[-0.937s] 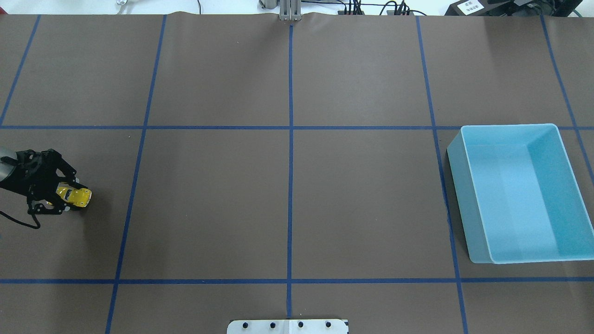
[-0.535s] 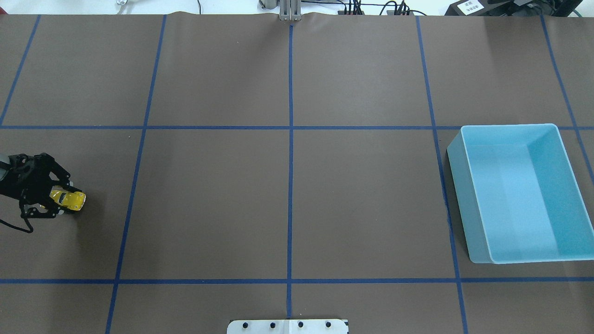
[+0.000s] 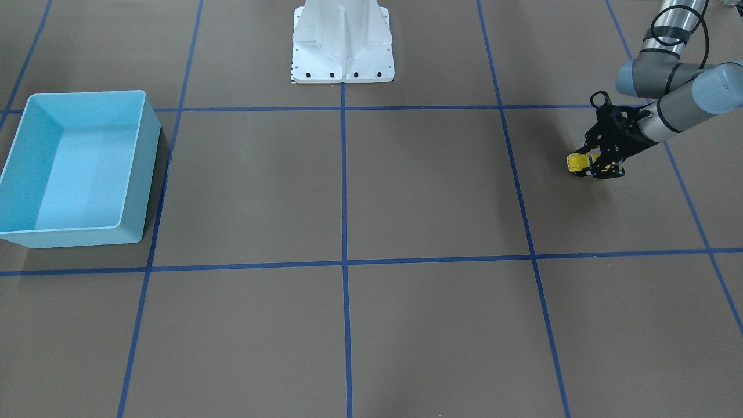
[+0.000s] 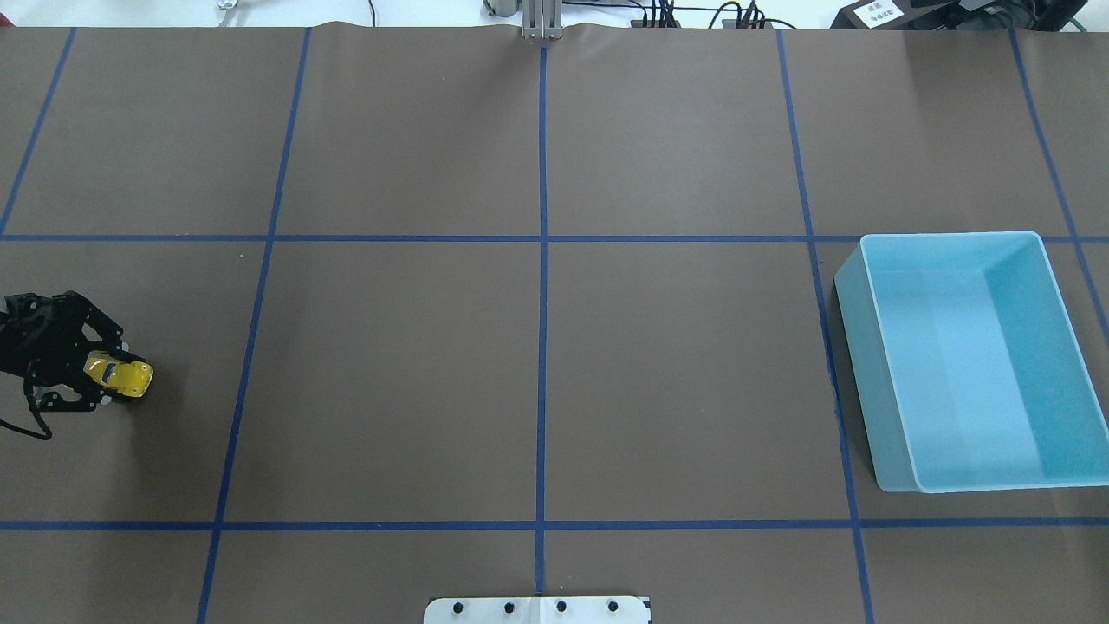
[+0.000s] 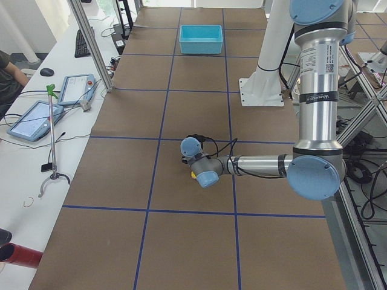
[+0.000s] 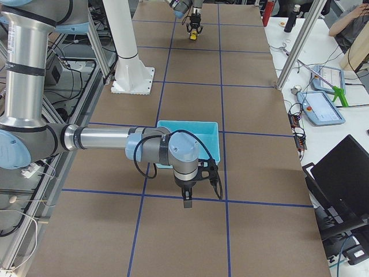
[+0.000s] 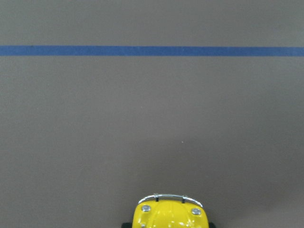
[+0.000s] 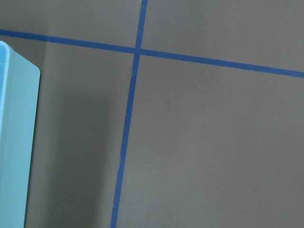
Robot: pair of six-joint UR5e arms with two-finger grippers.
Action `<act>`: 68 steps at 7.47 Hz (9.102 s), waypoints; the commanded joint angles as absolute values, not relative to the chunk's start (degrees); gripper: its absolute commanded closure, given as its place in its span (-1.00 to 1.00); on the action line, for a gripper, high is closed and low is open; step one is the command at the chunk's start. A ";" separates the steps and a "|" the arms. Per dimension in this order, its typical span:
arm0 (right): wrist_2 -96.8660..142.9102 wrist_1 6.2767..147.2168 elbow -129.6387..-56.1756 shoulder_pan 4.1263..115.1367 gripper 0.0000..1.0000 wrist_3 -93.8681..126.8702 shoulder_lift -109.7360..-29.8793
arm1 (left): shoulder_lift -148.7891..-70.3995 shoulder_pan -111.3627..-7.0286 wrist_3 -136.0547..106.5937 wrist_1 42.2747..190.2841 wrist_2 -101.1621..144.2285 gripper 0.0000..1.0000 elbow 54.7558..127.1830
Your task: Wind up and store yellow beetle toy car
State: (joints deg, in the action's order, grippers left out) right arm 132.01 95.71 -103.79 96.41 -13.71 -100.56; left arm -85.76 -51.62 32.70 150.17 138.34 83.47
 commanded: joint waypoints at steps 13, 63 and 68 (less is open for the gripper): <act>132.10 95.71 -103.89 96.42 -1.00 -13.71 -100.46 | -82.44 -53.26 32.61 158.02 139.22 1.00 79.28; 137.11 82.56 -100.22 53.91 -0.99 -7.43 -63.92 | -80.34 -94.39 6.94 89.24 145.49 -1.00 98.34; 112.13 53.45 -96.00 34.60 -0.95 14.14 -60.54 | -82.18 -94.39 7.29 86.13 143.88 -1.00 100.28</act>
